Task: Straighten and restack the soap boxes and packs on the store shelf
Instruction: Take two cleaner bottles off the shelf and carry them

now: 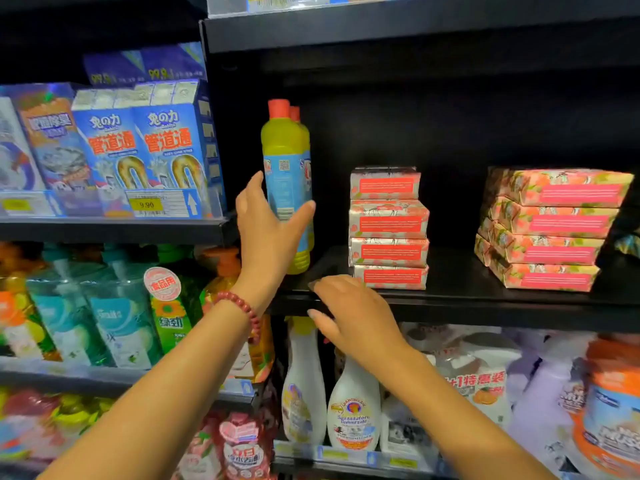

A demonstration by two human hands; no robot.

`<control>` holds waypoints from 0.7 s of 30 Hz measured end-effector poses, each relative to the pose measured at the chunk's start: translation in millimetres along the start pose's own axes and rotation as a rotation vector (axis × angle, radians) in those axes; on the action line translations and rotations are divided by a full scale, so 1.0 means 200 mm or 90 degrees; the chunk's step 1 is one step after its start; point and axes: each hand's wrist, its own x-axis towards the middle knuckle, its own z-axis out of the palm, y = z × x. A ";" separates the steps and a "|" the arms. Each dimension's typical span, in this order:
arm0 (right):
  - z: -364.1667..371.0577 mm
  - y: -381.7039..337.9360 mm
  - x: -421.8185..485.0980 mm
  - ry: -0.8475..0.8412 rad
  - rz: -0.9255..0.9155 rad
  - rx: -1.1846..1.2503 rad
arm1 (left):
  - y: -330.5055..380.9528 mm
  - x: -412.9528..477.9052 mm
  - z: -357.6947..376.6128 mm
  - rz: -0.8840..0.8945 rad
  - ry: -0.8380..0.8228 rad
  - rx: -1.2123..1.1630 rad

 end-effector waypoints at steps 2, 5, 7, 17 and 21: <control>0.01 0.01 0.01 0.018 -0.007 -0.023 | 0.00 0.04 0.06 -0.043 -0.013 -0.028; 0.03 0.01 0.01 0.047 -0.001 -0.002 | -0.02 0.07 0.12 -0.059 0.017 -0.038; 0.05 0.02 0.01 0.055 -0.004 -0.003 | -0.05 0.08 0.14 -0.051 0.039 -0.022; -0.06 0.00 -0.02 0.193 0.011 0.278 | -0.03 0.01 -0.01 0.039 -0.066 -0.172; -0.16 -0.03 -0.01 0.176 0.078 0.387 | 0.03 -0.08 -0.05 -0.015 -0.124 -0.365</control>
